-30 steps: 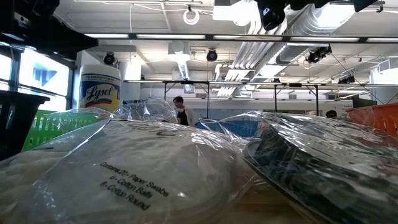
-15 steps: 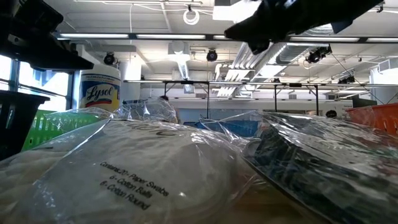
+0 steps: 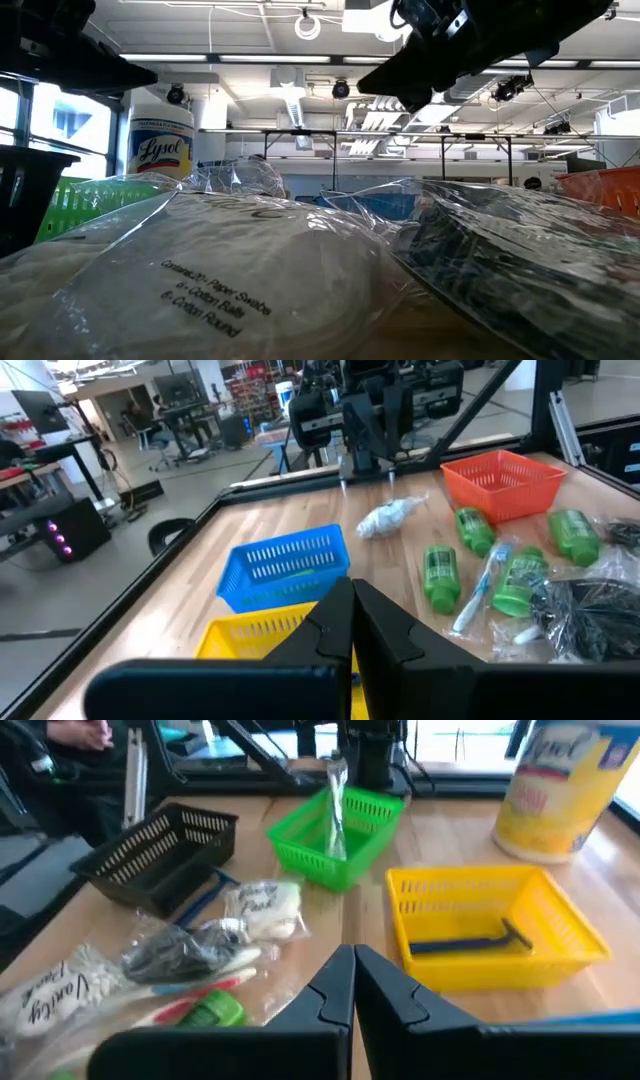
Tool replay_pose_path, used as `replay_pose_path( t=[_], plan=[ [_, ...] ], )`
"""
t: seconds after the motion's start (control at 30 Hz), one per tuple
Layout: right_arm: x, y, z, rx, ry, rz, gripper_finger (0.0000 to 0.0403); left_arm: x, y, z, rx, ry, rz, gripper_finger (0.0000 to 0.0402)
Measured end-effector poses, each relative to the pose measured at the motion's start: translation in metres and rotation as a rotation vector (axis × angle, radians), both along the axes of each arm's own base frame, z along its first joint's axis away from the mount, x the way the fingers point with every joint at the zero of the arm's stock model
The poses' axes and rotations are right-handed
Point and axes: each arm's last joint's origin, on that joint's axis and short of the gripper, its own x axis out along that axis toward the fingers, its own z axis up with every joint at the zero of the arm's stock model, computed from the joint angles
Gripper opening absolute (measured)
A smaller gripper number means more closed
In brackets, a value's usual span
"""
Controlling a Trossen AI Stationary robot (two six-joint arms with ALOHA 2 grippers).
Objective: Pick & Place Travel size toiletries
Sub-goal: Put the cotton pack into the black bin
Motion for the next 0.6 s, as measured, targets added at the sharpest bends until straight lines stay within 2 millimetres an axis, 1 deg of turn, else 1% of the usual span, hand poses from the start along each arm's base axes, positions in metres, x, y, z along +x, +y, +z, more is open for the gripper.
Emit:
replay_pose_path(
  t=[0.07,0.1,0.2,0.27,0.33,0.43,0.6],
  plan=[
    [0.0,0.0,0.002,0.006,0.063,-0.025,0.0011,0.0,0.0,-0.001,-0.011,0.008,0.001,0.0],
    [0.002,-0.001,0.007,0.001,0.097,-0.055,0.0015,0.0,0.0,-0.002,-0.02,0.015,0.002,0.0],
    [0.006,-0.003,0.017,-0.042,0.224,-0.231,0.0026,0.0,0.0,-0.005,-0.035,0.041,0.004,0.0],
    [0.012,-0.003,0.024,-0.051,0.248,-0.279,0.0031,0.0,0.0,-0.006,-0.026,0.052,0.009,0.0],
    [0.013,0.0,0.026,-0.037,0.264,-0.248,0.0032,0.0,0.0,-0.004,-0.016,0.038,0.017,0.0],
    [0.018,0.007,0.035,0.031,0.196,-0.169,0.0031,0.0,0.0,-0.001,-0.03,0.004,0.007,0.0],
    [0.016,0.025,0.035,0.061,0.188,-0.118,0.003,0.0,-0.001,0.002,-0.068,-0.025,-0.034,0.0]
  ],
)
